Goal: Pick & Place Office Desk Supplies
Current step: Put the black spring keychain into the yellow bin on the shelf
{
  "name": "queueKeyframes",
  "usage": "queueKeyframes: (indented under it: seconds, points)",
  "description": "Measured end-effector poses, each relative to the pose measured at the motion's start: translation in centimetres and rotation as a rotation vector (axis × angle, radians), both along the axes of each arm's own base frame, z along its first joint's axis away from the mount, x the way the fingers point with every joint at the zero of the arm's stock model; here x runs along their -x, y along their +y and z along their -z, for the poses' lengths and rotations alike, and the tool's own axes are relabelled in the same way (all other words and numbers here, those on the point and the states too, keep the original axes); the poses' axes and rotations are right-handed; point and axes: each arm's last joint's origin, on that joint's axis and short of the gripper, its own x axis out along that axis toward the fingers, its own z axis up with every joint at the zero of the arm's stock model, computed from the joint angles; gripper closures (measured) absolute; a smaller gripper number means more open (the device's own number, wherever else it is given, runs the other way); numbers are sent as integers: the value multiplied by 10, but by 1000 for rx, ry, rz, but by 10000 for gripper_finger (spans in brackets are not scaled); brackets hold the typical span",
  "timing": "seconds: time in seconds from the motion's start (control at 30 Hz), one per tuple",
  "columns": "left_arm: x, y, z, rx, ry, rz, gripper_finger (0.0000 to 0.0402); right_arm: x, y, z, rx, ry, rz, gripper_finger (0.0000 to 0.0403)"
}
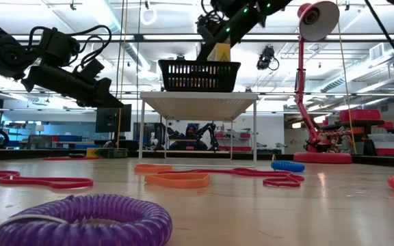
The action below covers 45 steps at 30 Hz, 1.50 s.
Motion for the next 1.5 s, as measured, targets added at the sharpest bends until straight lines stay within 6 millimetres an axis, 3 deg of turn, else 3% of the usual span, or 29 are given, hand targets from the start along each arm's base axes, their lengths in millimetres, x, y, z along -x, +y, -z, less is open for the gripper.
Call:
queueKeyframes:
  seconds: [0.17,0.23,0.5,0.8,0.87,1.0,1.13,1.33,1.5]
  points:
    - [0,0,0,0,0,-1,394,28,22,-30,34,-9,-48,393]
    - [0,0,0,-1,0,0,394,43,30,-29,54,-12,-76,397]
    - [0,0,0,0,0,0,394,109,54,23,33,-134,-123,400]
    - [0,0,0,0,0,0,394,167,94,73,-22,-373,-132,401]
    - [0,0,-1,-48,35,5,394,176,101,82,-20,-447,-153,401]
    - [0,1,-10,-311,190,-3,394,189,109,105,4,-562,-179,402]
    - [0,1,-13,-384,211,-5,394,198,111,121,-11,-635,-171,401]
    - [0,1,-13,-310,135,-4,394,204,113,135,-23,-633,-170,397]
    - [-2,-1,-13,-17,-176,53,394,204,114,136,-19,-629,-181,396]
